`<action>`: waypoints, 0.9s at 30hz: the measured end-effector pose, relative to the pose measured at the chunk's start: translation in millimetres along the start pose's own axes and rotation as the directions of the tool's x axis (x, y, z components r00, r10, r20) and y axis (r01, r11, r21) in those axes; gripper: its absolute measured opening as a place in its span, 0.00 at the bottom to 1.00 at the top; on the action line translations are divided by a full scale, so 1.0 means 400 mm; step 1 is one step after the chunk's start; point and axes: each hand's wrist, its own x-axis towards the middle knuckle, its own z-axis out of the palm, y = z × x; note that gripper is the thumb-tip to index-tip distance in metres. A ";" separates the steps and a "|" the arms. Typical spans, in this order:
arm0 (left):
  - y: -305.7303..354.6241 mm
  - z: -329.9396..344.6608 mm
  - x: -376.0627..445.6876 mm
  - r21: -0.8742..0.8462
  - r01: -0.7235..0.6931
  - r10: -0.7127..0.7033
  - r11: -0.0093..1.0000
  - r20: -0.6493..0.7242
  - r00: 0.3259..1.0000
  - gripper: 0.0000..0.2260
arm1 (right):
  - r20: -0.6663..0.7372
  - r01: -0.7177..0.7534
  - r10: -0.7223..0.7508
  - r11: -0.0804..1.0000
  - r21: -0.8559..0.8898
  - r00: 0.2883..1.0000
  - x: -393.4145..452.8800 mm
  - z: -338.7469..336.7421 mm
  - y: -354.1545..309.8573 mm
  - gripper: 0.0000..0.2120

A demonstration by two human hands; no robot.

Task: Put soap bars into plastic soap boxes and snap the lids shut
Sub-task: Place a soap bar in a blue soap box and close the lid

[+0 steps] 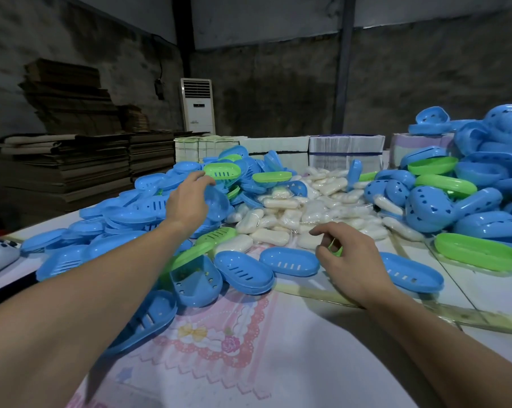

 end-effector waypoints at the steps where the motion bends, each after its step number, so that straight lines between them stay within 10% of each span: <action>1: 0.012 -0.006 -0.002 -0.059 -0.019 0.018 0.998 -0.022 1.000 0.29 | 0.003 -0.002 0.002 1.000 0.003 1.000 0.000 0.000 -0.001 0.15; 5: 0.121 -0.020 -0.017 -0.537 0.250 -0.231 0.805 0.104 0.967 0.30 | -0.015 -0.015 0.015 1.000 0.007 1.000 0.001 -0.004 0.000 0.14; 9: 0.258 -0.040 -0.061 -0.782 0.623 -0.353 0.029 0.575 0.738 0.17 | -0.076 -0.060 0.060 0.998 0.013 0.995 0.007 -0.011 0.012 0.12; 12: 0.322 -0.042 -0.115 -0.657 0.670 -0.194 -0.346 0.748 0.634 0.12 | -0.146 -0.085 0.084 0.996 0.002 0.986 0.015 -0.021 0.027 0.12; 27: 0.366 -0.029 -0.218 -0.375 0.547 0.112 -0.748 0.742 0.661 0.20 | 0.160 -0.089 0.262 0.736 -0.671 0.952 0.040 -0.034 0.061 0.24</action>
